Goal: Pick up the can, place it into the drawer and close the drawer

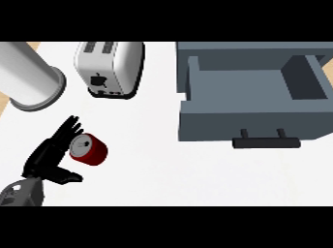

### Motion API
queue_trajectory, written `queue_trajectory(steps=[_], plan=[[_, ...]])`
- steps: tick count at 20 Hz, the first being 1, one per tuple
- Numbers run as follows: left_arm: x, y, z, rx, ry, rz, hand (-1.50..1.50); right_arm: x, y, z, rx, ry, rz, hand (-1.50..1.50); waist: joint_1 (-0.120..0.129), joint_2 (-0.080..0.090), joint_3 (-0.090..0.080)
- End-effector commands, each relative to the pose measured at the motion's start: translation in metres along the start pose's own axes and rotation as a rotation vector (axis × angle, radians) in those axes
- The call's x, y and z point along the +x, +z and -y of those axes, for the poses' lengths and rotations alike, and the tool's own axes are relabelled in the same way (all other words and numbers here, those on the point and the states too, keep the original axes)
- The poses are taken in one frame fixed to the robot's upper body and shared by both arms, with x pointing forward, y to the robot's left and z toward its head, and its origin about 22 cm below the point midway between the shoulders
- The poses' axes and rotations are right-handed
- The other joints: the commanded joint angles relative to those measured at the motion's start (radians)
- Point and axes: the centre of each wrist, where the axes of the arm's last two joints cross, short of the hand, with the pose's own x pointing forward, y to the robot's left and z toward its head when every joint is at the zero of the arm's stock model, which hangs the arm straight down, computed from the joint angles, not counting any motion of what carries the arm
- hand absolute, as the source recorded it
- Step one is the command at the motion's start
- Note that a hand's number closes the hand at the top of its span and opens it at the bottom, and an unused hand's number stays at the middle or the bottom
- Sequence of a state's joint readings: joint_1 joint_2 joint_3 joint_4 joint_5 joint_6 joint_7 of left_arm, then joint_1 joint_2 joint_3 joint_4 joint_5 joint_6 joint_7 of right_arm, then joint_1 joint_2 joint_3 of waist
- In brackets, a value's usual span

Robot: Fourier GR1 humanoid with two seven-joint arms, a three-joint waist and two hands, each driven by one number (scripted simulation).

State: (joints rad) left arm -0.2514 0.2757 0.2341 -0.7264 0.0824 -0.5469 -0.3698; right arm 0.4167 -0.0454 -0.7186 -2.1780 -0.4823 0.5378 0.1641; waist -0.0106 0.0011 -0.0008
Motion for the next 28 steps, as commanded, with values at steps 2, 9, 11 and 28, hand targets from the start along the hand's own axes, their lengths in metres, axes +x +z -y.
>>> queue_trajectory(steps=[2,9,11,28], plan=[[-0.007,-0.007,-0.003,-0.017,0.013,-0.017,-1.50,0.005,0.006,-0.014,0.011,0.008,-0.007,-1.50,-0.001,0.000,0.000],[-0.020,-0.022,0.019,-0.014,0.070,-0.011,-1.50,0.008,-0.005,0.002,-0.014,-0.002,-0.002,-1.50,0.004,-0.001,0.001],[-0.031,-0.013,0.012,-0.021,0.099,-0.017,-1.50,0.022,0.009,-0.003,0.010,-0.003,0.000,-1.50,-0.003,0.000,0.000],[0.014,-0.060,0.034,-0.277,0.202,0.101,1.50,0.021,0.008,-0.004,-0.008,-0.018,-0.001,-1.50,0.010,-0.004,0.001]])
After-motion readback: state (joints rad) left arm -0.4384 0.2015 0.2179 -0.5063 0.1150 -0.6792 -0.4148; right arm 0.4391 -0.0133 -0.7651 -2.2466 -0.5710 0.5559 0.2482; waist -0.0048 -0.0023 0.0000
